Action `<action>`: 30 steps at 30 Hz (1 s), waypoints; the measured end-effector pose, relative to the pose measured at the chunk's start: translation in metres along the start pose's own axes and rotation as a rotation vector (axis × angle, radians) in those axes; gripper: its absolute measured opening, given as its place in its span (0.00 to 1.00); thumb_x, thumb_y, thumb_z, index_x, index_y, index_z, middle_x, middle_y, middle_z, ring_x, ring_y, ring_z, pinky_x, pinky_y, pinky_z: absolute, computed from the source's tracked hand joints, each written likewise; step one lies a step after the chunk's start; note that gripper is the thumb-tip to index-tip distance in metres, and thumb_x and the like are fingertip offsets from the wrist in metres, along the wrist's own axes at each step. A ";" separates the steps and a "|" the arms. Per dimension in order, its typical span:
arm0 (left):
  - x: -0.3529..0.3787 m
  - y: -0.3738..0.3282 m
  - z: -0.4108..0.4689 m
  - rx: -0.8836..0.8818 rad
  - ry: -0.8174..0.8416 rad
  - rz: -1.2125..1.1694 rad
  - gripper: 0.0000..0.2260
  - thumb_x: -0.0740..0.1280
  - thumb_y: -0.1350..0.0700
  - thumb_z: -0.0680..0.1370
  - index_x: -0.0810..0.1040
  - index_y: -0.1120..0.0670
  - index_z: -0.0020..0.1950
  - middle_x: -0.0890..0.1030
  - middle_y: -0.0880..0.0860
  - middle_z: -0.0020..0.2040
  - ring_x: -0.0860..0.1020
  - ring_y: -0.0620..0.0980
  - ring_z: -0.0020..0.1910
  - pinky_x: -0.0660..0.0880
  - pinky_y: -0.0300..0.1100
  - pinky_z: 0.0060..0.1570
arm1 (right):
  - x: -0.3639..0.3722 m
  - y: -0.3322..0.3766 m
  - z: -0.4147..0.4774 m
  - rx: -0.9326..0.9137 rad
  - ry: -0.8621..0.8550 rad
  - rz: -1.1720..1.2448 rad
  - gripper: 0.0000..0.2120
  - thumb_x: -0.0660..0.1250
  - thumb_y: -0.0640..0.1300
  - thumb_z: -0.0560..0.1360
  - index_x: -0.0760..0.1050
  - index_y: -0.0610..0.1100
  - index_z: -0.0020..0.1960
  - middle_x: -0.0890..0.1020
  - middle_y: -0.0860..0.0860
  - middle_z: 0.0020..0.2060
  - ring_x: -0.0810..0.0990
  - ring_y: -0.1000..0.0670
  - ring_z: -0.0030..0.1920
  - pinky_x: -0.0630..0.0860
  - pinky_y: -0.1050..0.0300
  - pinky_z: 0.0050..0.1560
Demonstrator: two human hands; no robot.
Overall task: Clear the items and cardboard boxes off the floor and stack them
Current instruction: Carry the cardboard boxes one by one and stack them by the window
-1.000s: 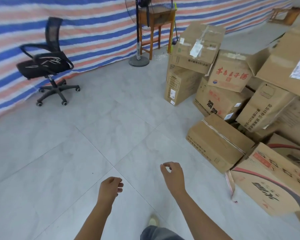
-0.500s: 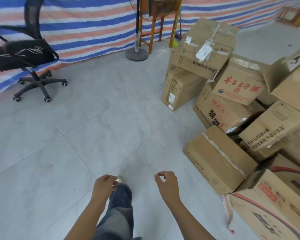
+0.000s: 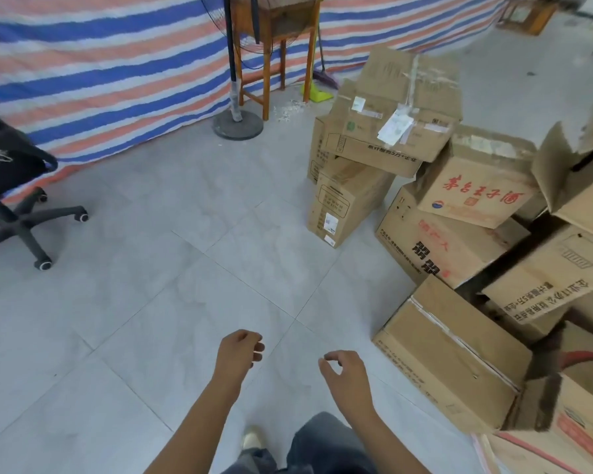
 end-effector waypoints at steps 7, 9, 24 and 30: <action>0.028 -0.060 0.082 -0.034 -0.037 0.030 0.07 0.62 0.62 0.78 0.76 0.60 0.40 0.77 0.56 0.37 0.73 0.51 0.34 0.68 0.40 0.36 | -0.025 0.026 0.116 0.023 -0.025 0.024 0.10 0.63 0.46 0.77 0.76 0.43 0.56 0.74 0.50 0.55 0.71 0.54 0.54 0.65 0.66 0.55; 0.039 -0.089 0.108 -0.011 -0.062 0.023 0.08 0.62 0.62 0.78 0.76 0.60 0.39 0.78 0.57 0.37 0.73 0.51 0.34 0.68 0.40 0.36 | -0.037 0.048 0.159 -0.022 -0.024 0.054 0.10 0.63 0.46 0.78 0.76 0.43 0.56 0.73 0.51 0.53 0.70 0.55 0.53 0.64 0.67 0.54; 0.093 -0.203 0.231 -0.037 -0.201 0.019 0.07 0.61 0.63 0.79 0.76 0.62 0.44 0.79 0.59 0.40 0.75 0.55 0.38 0.71 0.41 0.37 | -0.076 0.117 0.347 -0.077 0.076 0.069 0.04 0.64 0.47 0.76 0.72 0.49 0.49 0.73 0.52 0.51 0.72 0.52 0.58 0.66 0.65 0.54; 0.104 -0.254 0.293 -0.032 -0.154 0.021 0.08 0.61 0.64 0.78 0.76 0.62 0.41 0.79 0.59 0.39 0.75 0.54 0.37 0.72 0.39 0.35 | -0.084 0.146 0.409 -0.053 0.002 0.063 0.11 0.64 0.47 0.76 0.76 0.43 0.56 0.72 0.53 0.51 0.72 0.52 0.58 0.68 0.63 0.56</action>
Point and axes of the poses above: each hand's wrist, its own z-axis towards the middle knuckle, its own x-axis out of the palm, y = z × x, the point moved 5 cm from there along z, towards the middle knuckle
